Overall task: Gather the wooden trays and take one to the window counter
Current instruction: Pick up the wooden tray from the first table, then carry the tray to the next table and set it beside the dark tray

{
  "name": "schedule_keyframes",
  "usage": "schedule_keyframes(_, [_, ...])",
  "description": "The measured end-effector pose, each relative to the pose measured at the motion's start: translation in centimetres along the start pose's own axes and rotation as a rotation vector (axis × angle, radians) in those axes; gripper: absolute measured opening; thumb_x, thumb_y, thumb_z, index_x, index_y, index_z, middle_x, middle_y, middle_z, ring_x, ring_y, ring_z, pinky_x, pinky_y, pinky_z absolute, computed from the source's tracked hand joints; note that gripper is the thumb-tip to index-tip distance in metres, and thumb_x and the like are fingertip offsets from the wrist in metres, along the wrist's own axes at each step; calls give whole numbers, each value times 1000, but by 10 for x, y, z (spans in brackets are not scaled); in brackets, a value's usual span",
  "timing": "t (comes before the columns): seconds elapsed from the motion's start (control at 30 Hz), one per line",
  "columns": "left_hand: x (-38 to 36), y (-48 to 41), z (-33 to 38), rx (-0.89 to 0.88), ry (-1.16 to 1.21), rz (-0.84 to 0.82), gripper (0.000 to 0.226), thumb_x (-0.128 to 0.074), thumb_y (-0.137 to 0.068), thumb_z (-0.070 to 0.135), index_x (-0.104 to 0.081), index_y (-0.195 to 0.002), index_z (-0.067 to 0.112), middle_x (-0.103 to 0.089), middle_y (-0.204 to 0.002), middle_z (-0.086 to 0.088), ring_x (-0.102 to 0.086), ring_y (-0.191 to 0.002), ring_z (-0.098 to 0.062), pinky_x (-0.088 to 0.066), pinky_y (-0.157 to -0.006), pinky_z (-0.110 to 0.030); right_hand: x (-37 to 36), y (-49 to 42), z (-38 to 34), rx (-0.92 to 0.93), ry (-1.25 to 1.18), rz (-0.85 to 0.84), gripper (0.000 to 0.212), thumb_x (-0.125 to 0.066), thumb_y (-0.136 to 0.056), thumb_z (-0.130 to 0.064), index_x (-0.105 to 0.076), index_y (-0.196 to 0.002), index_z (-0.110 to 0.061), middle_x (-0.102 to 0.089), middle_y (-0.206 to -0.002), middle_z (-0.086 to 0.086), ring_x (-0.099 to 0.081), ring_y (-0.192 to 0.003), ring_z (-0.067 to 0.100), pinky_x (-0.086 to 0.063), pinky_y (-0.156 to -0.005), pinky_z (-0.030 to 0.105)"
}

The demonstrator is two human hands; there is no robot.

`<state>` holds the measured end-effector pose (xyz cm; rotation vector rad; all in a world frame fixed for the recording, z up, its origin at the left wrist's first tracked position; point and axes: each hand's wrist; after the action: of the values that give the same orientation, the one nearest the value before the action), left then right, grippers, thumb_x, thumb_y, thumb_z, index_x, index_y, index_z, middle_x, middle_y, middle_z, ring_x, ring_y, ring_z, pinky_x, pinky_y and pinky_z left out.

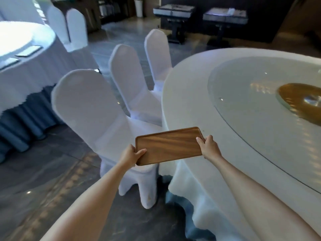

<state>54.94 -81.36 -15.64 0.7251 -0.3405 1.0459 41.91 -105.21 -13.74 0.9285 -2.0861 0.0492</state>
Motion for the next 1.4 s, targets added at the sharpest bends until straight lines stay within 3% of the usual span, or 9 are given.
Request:
schedule_keyframes(0.13, [91, 2, -32, -3, 10, 166, 45, -64, -85, 35, -32, -59, 16, -43, -57, 0, -38, -50, -14, -27, -47, -26, -47, 22, -80, 113, -69, -28, 33, -43, -93, -40, -34, -94, -9, -50, -96, 11, -53, -86, 30, -49, -80, 46])
schedule_keyframes(0.33, [207, 15, -91, 3, 102, 370, 34, -66, -82, 37, -43, -72, 13, -48, -68, 4, -51, -76, -22, -35, -57, -26, -124, 61, -182, 235, -177, -83, 29, -45, -94, -37, -37, -95, -9, -51, -98, 12, -51, -86, 28, -49, -82, 46])
schedule_keyframes(0.47, [265, 20, -122, 43, 149, 487, 31, -65, -82, 37, -44, -71, 18, -51, -69, 5, -52, -80, -23, -36, -64, -31, -170, 80, -236, 305, -186, -144, 28, -42, -95, -36, -37, -97, -8, -51, -94, 10, -52, -82, 28, -50, -77, 45])
schedule_keyframes(0.6, [313, 12, -147, 70, 157, 580, 31, -65, -83, 37, -54, -88, 8, -60, -86, -5, -59, -89, -29, -41, -73, -33, -211, 82, -288, 359, -216, -208, 27, -41, -96, -33, -38, -97, -7, -48, -77, 3, -50, -65, 19, -45, -59, 36])
schedule_keyframes(0.8, [376, -27, -172, 116, 152, 688, 30, -63, -85, 37, -52, -87, 9, -58, -88, -4, -54, -84, -23, -42, -76, -34, -280, 52, -366, 420, -197, -274, 28, -42, -95, -35, -42, -100, -7, -53, -98, 12, -52, -85, 27, -47, -72, 39])
schedule_keyframes(0.93, [420, -68, -181, 163, 123, 747, 30, -62, -85, 38, -52, -87, 9, -58, -89, -5, -54, -84, -22, -42, -77, -33, -323, 23, -422, 467, -225, -348, 25, -41, -96, -33, -38, -98, -9, -50, -97, 11, -51, -84, 27, -45, -58, 31])
schedule_keyframes(1.27, [530, -172, -175, 224, 62, 777, 31, -58, -87, 39, -47, -89, 10, -56, -88, -5, -52, -78, -21, -39, -69, -29, -394, -48, -565, 522, -245, -387, 25, -45, -94, -32, -40, -95, -7, -52, -95, 12, -53, -88, 31, -48, -84, 46])
schedule_keyframes(1.33, [549, -194, -183, 237, 62, 770, 31, -58, -88, 40, -46, -89, 11, -57, -87, -6, -52, -67, -18, -39, -59, -27, -413, -59, -590, 525, -233, -398, 28, -45, -95, -32, -44, -102, -5, -51, -98, 12, -55, -98, 35, -45, -86, 44])
schedule_keyframes(1.4, [570, -219, -195, 249, 57, 767, 31, -57, -88, 40, -46, -89, 11, -58, -88, -6, -53, -72, -20, -40, -63, -28, -435, -69, -613, 527, -227, -401, 32, -44, -95, -30, -45, -109, -1, -52, -102, 14, -54, -107, 36, -40, -82, 38])
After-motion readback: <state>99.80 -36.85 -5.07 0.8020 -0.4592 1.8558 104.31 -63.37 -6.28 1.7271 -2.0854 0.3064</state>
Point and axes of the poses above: each hand's wrist, its own y-axis away from the middle knuckle, its own x-axis out of the back of the hand, z = x × y
